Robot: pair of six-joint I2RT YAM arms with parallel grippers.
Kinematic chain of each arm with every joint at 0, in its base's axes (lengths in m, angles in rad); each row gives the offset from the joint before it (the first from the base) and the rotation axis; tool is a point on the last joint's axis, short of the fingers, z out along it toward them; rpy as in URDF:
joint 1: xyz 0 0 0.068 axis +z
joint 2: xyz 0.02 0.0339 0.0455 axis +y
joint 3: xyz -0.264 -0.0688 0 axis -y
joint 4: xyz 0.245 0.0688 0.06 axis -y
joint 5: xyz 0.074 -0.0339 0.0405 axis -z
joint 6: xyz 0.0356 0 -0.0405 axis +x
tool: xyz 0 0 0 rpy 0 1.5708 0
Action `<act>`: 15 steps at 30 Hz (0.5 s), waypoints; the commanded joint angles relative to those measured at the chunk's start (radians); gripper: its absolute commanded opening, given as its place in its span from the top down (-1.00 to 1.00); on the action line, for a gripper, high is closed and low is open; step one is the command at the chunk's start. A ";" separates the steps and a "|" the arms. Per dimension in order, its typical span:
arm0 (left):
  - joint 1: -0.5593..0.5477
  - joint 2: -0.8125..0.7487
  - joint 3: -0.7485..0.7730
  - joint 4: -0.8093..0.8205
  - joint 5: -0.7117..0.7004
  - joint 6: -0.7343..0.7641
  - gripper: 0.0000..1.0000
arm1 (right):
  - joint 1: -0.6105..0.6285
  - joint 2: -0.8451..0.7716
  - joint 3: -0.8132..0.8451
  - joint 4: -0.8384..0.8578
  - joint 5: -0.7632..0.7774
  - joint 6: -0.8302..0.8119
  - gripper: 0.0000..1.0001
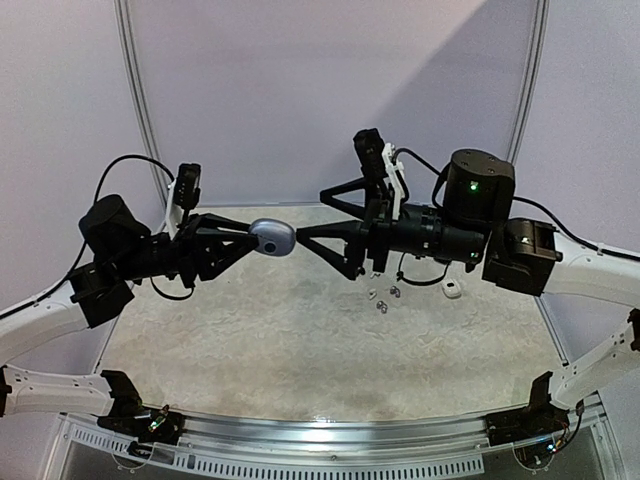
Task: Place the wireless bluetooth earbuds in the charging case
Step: Pass from the left arm to the right
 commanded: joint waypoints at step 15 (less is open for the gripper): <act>0.005 -0.016 -0.044 0.189 -0.039 -0.106 1.00 | 0.003 0.164 0.161 -0.002 -0.140 0.092 0.08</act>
